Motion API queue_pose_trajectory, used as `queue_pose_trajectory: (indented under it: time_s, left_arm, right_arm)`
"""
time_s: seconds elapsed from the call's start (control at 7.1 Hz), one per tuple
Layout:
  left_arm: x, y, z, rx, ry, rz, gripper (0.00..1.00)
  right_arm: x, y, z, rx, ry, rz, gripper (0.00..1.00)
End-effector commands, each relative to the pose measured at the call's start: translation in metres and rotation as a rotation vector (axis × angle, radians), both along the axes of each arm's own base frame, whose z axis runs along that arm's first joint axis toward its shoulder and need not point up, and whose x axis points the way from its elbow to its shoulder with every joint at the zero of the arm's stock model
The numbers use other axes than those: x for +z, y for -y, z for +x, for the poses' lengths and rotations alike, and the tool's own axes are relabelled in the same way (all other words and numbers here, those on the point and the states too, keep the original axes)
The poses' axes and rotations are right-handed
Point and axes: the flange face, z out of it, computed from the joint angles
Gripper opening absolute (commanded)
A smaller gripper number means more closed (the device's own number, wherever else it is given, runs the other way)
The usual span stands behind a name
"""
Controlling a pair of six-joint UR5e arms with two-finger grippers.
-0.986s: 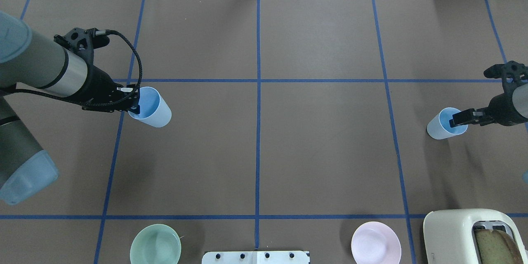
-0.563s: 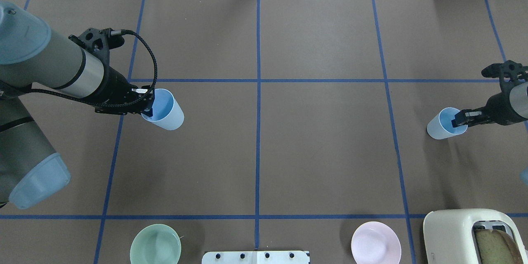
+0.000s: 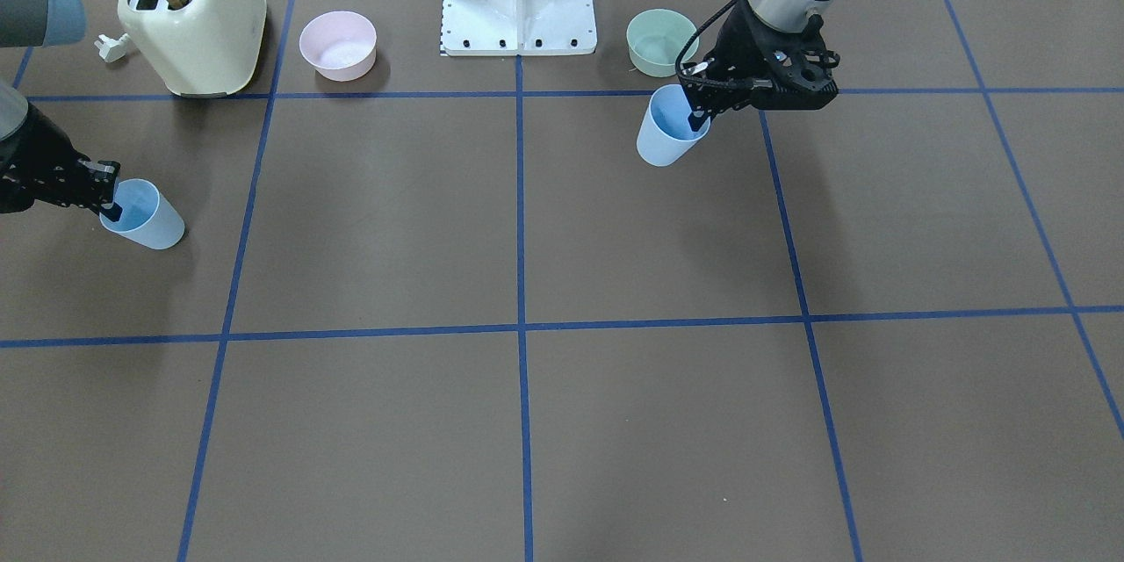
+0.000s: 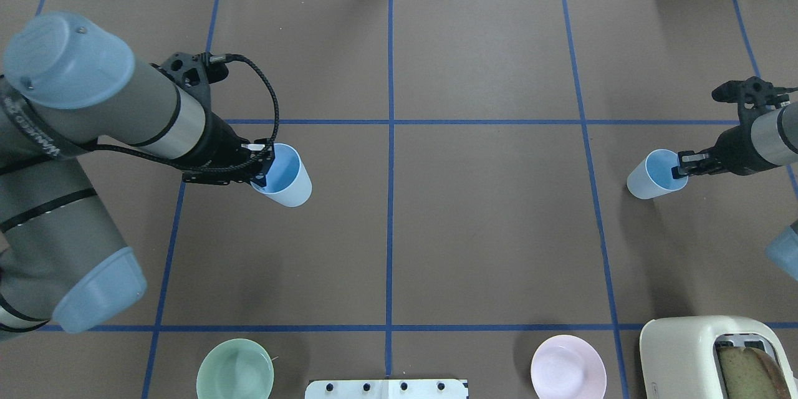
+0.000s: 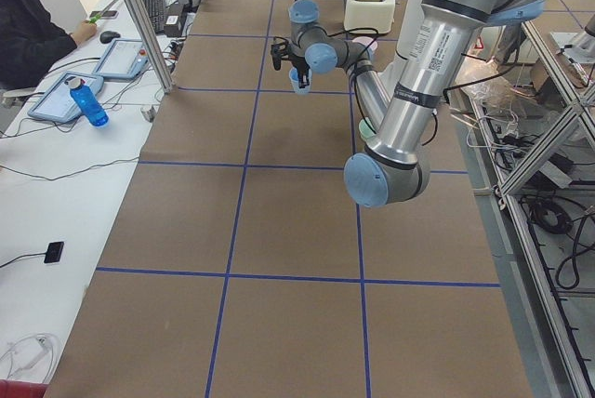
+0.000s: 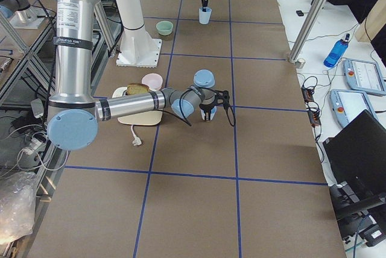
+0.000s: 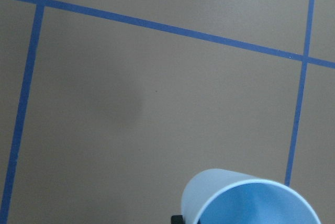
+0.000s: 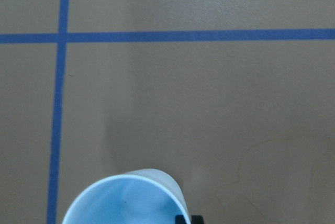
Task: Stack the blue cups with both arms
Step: 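Carry the left cup toward center while the right arm lifts its cup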
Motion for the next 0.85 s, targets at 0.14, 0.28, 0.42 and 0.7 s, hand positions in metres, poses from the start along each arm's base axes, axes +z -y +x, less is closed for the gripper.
queue_pose_trajectory:
  time_s: [0.14,0.28,0.42,0.7]
  left_arm:
    - [-0.032,-0.012,0.078,-0.023,0.056,-0.003,0.0]
    - [-0.036,-0.013,0.106,-0.023,0.074,-0.012,0.0]
    - [-0.039,-0.007,0.121,-0.027,0.084,-0.017,0.0]
    - [-0.033,0.009,0.15,-0.029,0.075,-0.011,0.0]
  right_arm:
    - [-0.085,0.062,-0.019,0.004,0.025,-0.053,0.0]
    - [-0.123,0.085,-0.027,0.009,0.019,-0.068,0.0]
    - [-0.159,0.103,-0.036,0.014,0.012,-0.077,0.0]
    - [-0.212,0.127,-0.05,0.018,0.003,-0.092,0.0]
